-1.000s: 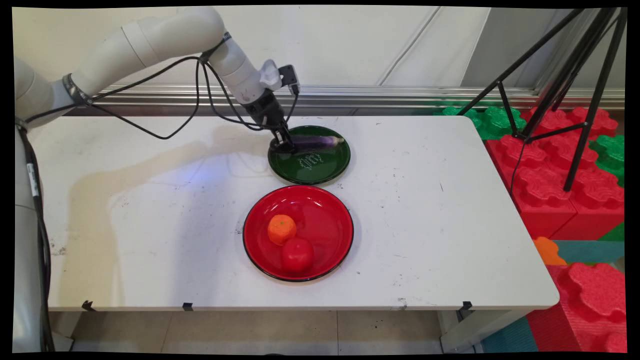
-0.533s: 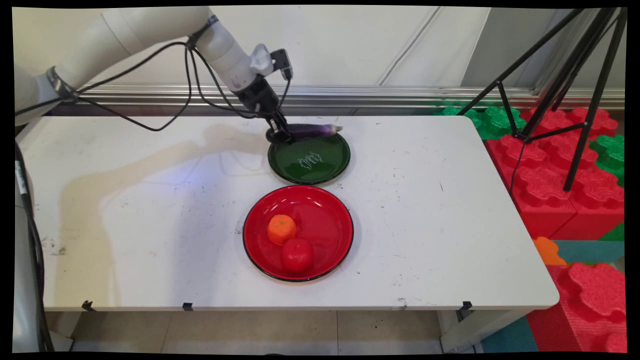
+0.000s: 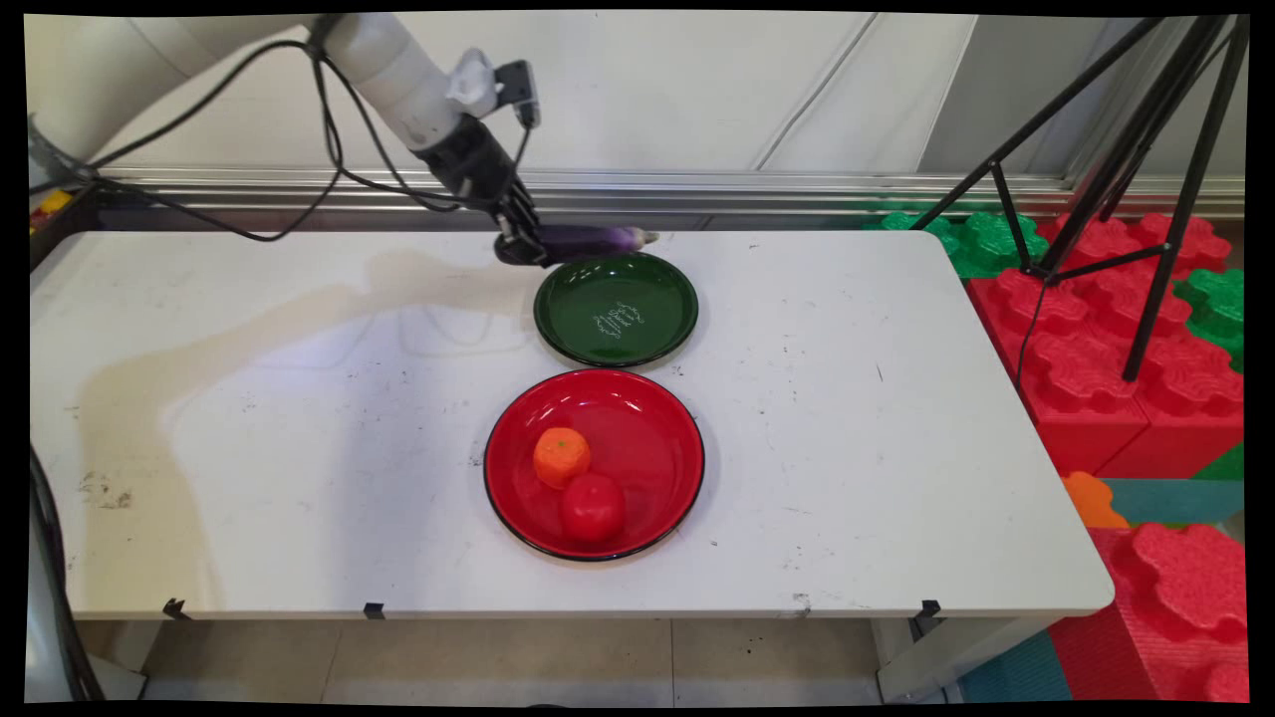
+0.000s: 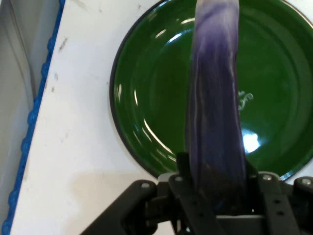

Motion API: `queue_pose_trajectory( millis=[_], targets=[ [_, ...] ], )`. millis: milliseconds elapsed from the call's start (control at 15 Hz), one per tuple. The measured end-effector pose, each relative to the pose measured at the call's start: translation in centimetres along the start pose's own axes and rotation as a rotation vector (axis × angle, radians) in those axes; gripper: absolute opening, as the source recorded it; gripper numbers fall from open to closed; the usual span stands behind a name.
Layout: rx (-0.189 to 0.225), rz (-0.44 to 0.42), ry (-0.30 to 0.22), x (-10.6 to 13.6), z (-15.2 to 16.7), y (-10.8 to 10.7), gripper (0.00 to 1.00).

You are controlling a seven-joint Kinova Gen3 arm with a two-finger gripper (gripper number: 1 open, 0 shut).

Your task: Place the picked object on the table

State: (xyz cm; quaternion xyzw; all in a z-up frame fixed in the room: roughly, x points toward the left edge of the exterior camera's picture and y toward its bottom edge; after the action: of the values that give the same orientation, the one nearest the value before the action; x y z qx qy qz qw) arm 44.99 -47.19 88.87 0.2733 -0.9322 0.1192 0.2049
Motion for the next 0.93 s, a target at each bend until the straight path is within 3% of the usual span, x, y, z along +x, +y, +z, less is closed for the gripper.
queue_pose_trajectory(
  millis=[533, 933],
  targets=[
    [0.003, 0.054, -0.013, -2.6, -5.6, 0.3, 0.0],
    [-0.007, 0.105, -0.062, -5.8, -9.3, 0.3, 0.0]
  ],
)
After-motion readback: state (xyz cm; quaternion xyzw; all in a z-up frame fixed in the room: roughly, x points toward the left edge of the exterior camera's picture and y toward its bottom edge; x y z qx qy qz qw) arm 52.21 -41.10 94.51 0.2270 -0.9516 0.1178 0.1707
